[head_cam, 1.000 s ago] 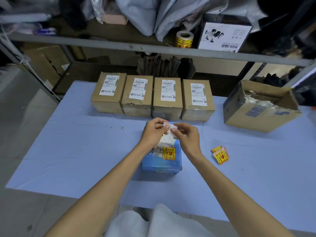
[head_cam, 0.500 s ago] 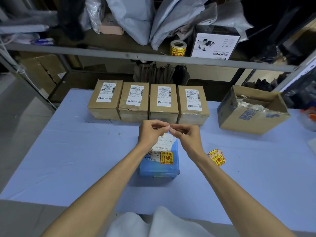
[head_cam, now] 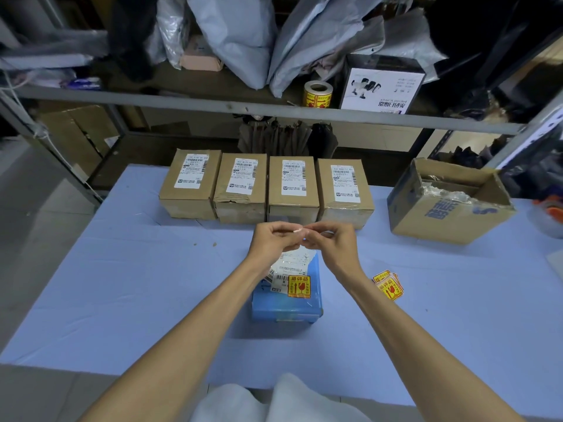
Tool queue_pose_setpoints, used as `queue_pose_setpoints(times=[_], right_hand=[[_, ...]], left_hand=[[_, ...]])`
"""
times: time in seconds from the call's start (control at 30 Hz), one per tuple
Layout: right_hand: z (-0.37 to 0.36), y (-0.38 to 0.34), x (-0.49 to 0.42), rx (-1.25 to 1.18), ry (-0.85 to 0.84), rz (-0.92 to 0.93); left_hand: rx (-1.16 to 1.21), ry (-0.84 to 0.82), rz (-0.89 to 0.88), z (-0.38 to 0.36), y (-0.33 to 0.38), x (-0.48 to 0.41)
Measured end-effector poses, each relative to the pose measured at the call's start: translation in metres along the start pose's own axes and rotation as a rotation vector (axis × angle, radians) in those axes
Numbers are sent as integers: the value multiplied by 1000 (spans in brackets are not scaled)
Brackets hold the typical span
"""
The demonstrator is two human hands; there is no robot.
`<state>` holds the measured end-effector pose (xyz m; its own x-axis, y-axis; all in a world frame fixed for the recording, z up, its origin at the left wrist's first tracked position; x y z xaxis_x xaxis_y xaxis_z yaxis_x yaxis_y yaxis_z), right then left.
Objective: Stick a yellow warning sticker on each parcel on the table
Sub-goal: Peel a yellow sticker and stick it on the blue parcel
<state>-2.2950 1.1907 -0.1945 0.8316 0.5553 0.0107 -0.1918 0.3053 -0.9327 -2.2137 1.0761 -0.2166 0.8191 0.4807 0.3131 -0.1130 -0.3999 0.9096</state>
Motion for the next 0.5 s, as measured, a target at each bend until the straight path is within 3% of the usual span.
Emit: queue_pose_setpoints(times=[0.17, 0.37, 0.5], right_hand=[[-6, -6, 3, 36, -103, 42], [11, -7, 0, 47, 64, 37], [23, -6, 0, 98, 116, 49]], left_hand=[[41, 75, 17, 8, -4, -3], [-13, 165, -115, -3, 6, -2], [-55, 77, -98, -18, 9, -9]])
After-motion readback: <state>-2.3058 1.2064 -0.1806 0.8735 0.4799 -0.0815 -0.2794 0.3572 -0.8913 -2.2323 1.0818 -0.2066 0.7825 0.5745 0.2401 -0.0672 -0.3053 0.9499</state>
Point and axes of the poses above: each hand's wrist, its own x-axis away from the middle knuckle, its own z-axis out of the back of the hand, y = z × x, the point moved 9 cm from there along -x, towards the middle knuckle, and after that the axes turned 9 degrees about x, right-handed, at the moved point
